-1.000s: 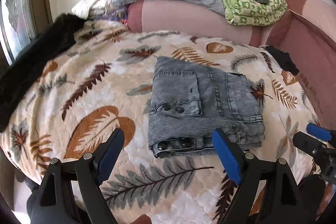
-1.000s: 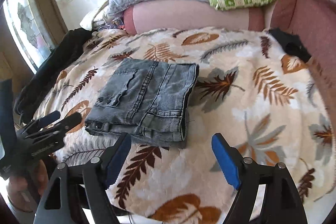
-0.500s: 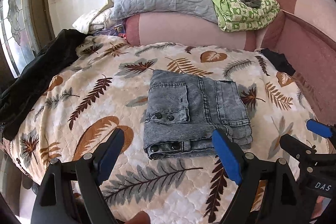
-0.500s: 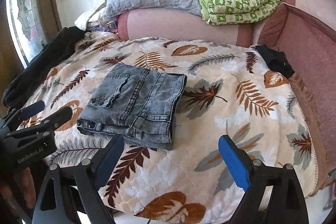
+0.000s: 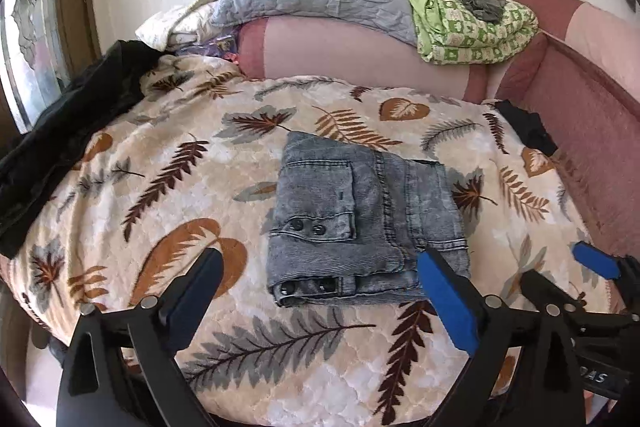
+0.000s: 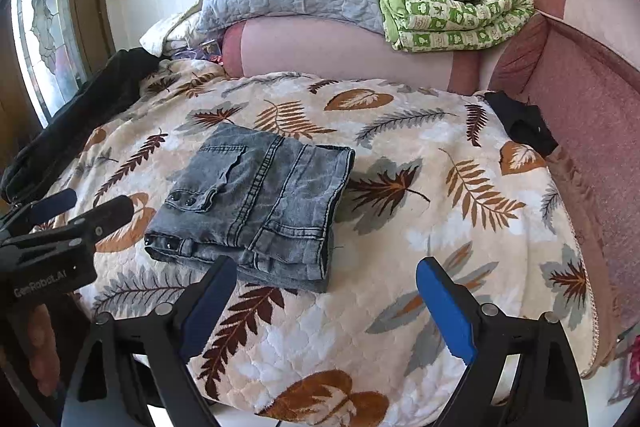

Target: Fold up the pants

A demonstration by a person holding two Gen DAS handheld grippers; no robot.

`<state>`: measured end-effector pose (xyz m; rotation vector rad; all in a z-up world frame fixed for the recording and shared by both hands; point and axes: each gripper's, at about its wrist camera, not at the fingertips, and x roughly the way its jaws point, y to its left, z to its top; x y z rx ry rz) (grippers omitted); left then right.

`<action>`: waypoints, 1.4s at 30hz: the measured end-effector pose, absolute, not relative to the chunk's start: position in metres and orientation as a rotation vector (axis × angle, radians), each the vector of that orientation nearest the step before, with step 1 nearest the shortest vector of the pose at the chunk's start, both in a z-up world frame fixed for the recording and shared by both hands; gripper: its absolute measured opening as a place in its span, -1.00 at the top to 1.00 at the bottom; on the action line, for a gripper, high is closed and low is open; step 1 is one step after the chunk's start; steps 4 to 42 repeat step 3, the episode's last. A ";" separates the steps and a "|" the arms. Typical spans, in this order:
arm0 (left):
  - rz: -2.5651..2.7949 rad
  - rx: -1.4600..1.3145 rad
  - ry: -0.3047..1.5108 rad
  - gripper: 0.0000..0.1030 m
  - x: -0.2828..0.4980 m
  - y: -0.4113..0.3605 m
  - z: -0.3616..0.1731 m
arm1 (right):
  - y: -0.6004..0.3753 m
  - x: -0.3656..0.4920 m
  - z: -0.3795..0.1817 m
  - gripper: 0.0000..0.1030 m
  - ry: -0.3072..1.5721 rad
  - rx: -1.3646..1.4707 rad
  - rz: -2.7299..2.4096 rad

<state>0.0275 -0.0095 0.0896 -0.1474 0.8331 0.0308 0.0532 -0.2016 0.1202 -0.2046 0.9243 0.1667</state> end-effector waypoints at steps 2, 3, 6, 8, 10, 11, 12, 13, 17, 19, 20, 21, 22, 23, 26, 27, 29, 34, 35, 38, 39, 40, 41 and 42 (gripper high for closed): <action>0.033 -0.145 0.835 -0.91 0.029 -0.010 0.088 | -0.200 0.056 0.116 -0.80 0.936 -0.205 0.169; 0.037 -0.143 0.836 -0.91 0.030 -0.009 0.088 | -0.199 0.057 0.115 -0.80 0.939 -0.207 0.168; 0.037 -0.143 0.836 -0.91 0.030 -0.009 0.088 | -0.199 0.057 0.115 -0.80 0.939 -0.207 0.168; 0.037 -0.143 0.836 -0.91 0.030 -0.009 0.088 | -0.199 0.057 0.115 -0.80 0.939 -0.207 0.168; 0.037 -0.143 0.836 -0.91 0.030 -0.009 0.088 | -0.199 0.057 0.115 -0.80 0.939 -0.207 0.168; 0.037 -0.143 0.836 -0.91 0.030 -0.009 0.088 | -0.199 0.057 0.115 -0.80 0.939 -0.207 0.168; 0.037 -0.143 0.836 -0.91 0.030 -0.009 0.088 | -0.199 0.057 0.115 -0.80 0.939 -0.207 0.168; 0.037 -0.143 0.836 -0.91 0.030 -0.009 0.088 | -0.199 0.057 0.115 -0.80 0.939 -0.207 0.168; 0.037 -0.143 0.836 -0.91 0.030 -0.009 0.088 | -0.199 0.057 0.115 -0.80 0.939 -0.207 0.168; 0.037 -0.143 0.836 -0.91 0.030 -0.009 0.088 | -0.199 0.057 0.115 -0.80 0.939 -0.207 0.168; 0.037 -0.143 0.836 -0.91 0.030 -0.009 0.088 | -0.199 0.057 0.115 -0.80 0.939 -0.207 0.168; 0.037 -0.143 0.836 -0.91 0.030 -0.009 0.088 | -0.199 0.057 0.115 -0.80 0.939 -0.207 0.168; 0.037 -0.143 0.836 -0.91 0.030 -0.009 0.088 | -0.199 0.057 0.115 -0.80 0.939 -0.207 0.168; 0.037 -0.143 0.836 -0.91 0.030 -0.009 0.088 | -0.199 0.057 0.115 -0.80 0.939 -0.207 0.168; 0.037 -0.143 0.836 -0.91 0.030 -0.009 0.088 | -0.199 0.057 0.115 -0.80 0.939 -0.207 0.168; 0.037 -0.143 0.836 -0.91 0.030 -0.009 0.088 | -0.199 0.057 0.115 -0.80 0.939 -0.207 0.168; 0.037 -0.143 0.836 -0.91 0.030 -0.009 0.088 | -0.199 0.057 0.115 -0.80 0.939 -0.207 0.168; 0.037 -0.143 0.836 -0.91 0.030 -0.009 0.088 | -0.199 0.057 0.115 -0.80 0.939 -0.207 0.168; 0.037 -0.143 0.836 -0.91 0.030 -0.009 0.088 | -0.199 0.057 0.115 -0.80 0.939 -0.207 0.168; 0.037 -0.143 0.836 -0.91 0.030 -0.009 0.088 | -0.199 0.057 0.115 -0.80 0.939 -0.207 0.168; 0.037 -0.143 0.836 -0.91 0.030 -0.009 0.088 | -0.199 0.057 0.115 -0.80 0.939 -0.207 0.168; 0.037 -0.143 0.836 -0.91 0.030 -0.009 0.088 | -0.199 0.057 0.115 -0.80 0.939 -0.207 0.168; 0.037 -0.143 0.836 -0.91 0.030 -0.009 0.088 | -0.199 0.057 0.115 -0.80 0.939 -0.207 0.168; 0.037 -0.143 0.836 -0.91 0.030 -0.009 0.088 | -0.199 0.057 0.115 -0.80 0.939 -0.207 0.168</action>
